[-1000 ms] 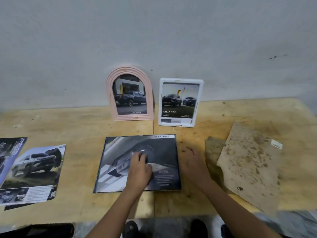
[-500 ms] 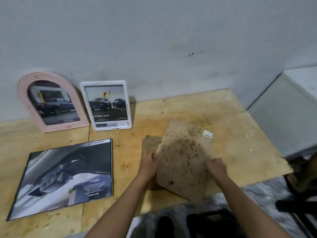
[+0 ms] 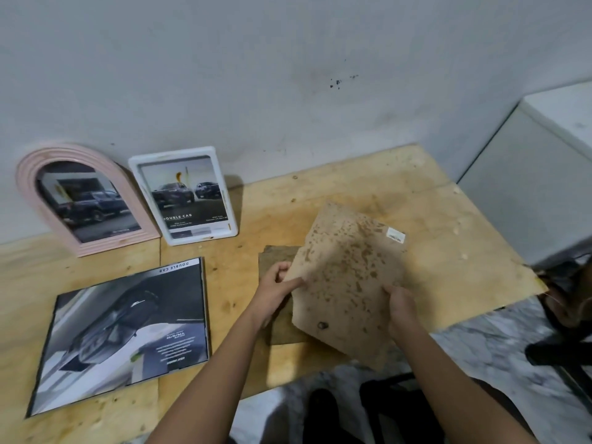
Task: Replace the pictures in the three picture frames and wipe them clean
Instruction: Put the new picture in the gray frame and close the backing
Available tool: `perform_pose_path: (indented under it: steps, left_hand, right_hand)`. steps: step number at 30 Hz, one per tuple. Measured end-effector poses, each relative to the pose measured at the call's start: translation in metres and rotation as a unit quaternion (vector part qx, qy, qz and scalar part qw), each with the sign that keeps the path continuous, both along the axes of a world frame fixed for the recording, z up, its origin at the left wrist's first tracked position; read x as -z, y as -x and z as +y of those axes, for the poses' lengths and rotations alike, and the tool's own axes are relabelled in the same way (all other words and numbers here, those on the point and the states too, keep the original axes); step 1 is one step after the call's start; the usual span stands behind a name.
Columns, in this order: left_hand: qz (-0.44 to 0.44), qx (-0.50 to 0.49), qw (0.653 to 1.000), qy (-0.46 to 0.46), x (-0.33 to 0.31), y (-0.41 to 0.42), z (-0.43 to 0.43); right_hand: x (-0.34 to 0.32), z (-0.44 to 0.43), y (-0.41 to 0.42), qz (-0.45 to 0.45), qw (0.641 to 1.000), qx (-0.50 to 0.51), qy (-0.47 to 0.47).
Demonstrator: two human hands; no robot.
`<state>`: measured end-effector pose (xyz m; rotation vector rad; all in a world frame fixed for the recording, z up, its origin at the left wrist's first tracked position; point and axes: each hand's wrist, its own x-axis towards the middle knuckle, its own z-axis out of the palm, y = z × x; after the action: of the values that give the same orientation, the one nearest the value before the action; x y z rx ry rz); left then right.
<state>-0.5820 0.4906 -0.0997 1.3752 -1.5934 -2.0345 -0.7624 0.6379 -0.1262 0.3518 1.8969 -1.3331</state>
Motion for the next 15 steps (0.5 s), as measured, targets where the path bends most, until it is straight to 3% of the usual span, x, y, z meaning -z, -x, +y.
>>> perform_pose_path:
  steps: [4,6,9,11,15]
  left_hand:
    - [0.180,-0.091,0.973,-0.111,-0.023,-0.020,0.015]
    - [0.237,-0.090,0.954,-0.162,-0.026,-0.034,0.028]
    - [0.222,-0.047,0.961,-0.160,-0.022,-0.060,0.042]
    - [0.199,-0.051,0.968,-0.144,-0.020,-0.081,0.037]
    - [0.207,-0.090,0.963,-0.151,-0.023,-0.147,0.008]
  right_hand:
    - [-0.003,-0.013,-0.022,-0.032,0.992,0.087,0.086]
    - [-0.011,-0.025,-0.039,-0.065,0.974,0.139,0.165]
    - [-0.025,-0.039,-0.067,-0.105,0.939,0.162,0.285]
    - [-0.031,-0.044,-0.085,-0.111,0.926,0.109,0.345]
    - [-0.031,-0.049,-0.116,-0.091,0.923,0.004,0.375]
